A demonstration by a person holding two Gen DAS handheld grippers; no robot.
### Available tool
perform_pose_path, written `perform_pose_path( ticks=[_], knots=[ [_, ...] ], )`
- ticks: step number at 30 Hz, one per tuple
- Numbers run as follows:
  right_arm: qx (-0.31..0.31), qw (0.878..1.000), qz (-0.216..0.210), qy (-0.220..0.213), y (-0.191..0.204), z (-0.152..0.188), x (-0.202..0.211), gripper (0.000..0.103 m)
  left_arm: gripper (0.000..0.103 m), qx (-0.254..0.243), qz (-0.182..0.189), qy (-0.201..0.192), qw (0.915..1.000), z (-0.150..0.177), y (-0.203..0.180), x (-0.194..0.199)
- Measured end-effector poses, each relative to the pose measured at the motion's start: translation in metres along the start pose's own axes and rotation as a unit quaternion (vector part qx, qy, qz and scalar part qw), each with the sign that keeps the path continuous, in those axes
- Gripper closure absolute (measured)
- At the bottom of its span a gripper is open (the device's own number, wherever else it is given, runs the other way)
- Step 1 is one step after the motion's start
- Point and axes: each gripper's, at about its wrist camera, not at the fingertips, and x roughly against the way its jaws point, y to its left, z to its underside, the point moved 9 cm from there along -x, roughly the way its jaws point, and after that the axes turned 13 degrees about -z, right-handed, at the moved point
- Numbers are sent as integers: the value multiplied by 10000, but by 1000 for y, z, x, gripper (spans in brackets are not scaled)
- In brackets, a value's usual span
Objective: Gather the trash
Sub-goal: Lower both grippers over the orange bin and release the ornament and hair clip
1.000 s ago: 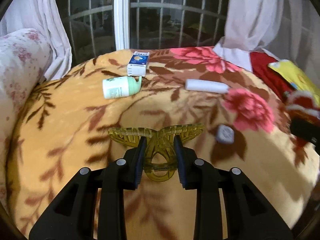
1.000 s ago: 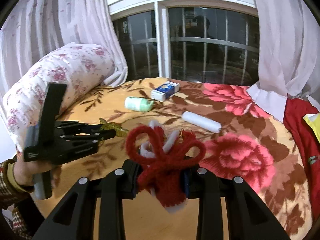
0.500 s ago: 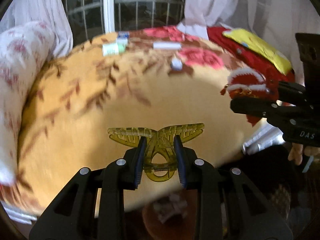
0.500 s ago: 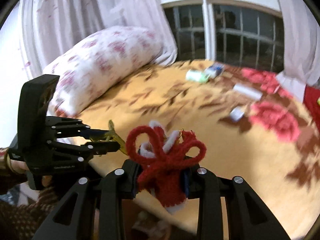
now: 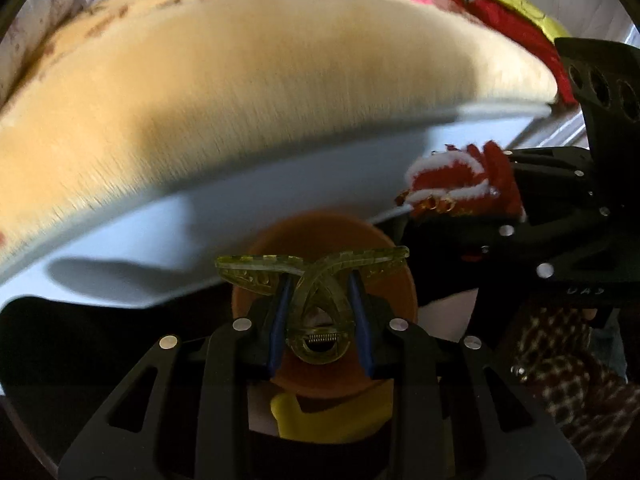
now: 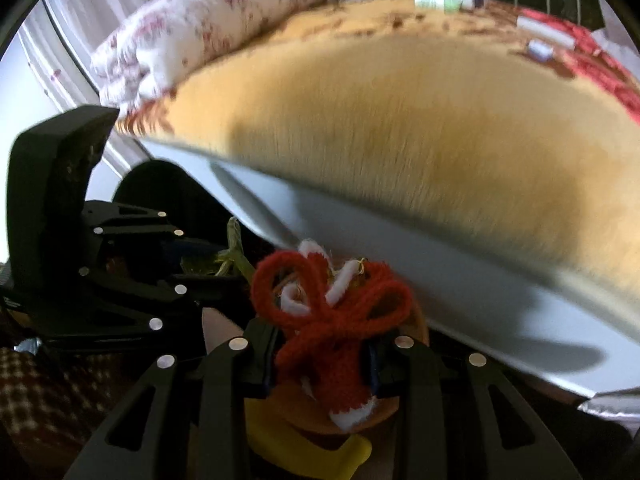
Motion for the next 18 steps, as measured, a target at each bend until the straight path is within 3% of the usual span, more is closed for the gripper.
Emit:
perform_pose_path(
  ticks=[2,4,5,7,9,12,15,18],
  knots=[
    [-24,9999,44,127,-2,8,-7,68,75,1,-13,84,10000,2,0,-3],
    [-114,9995,27,292,-5,14,-12,58,75,6,-72,160,9998,3,2,-5],
    [-160,9993,50,337,-7,17,-13,57,72,15,-91,202,9998,3,3,-7],
    [-205,9991,62,376,-10,19,-13,42,56,16,-211,330,9992,6,6,-10],
    [-256,9991,99,331,-13,20,-12,41,44,73,-334,365,9987,7,10,-11],
    [-363,9990,128,226,-19,18,-5,39,38,93,-343,390,9986,8,11,-10],
    [-393,9990,171,102,-22,10,2,38,38,1,-352,399,9986,11,11,-8],
    [-351,9992,199,-74,-23,2,13,38,38,-39,-286,69,9996,3,9,5]
  ],
)
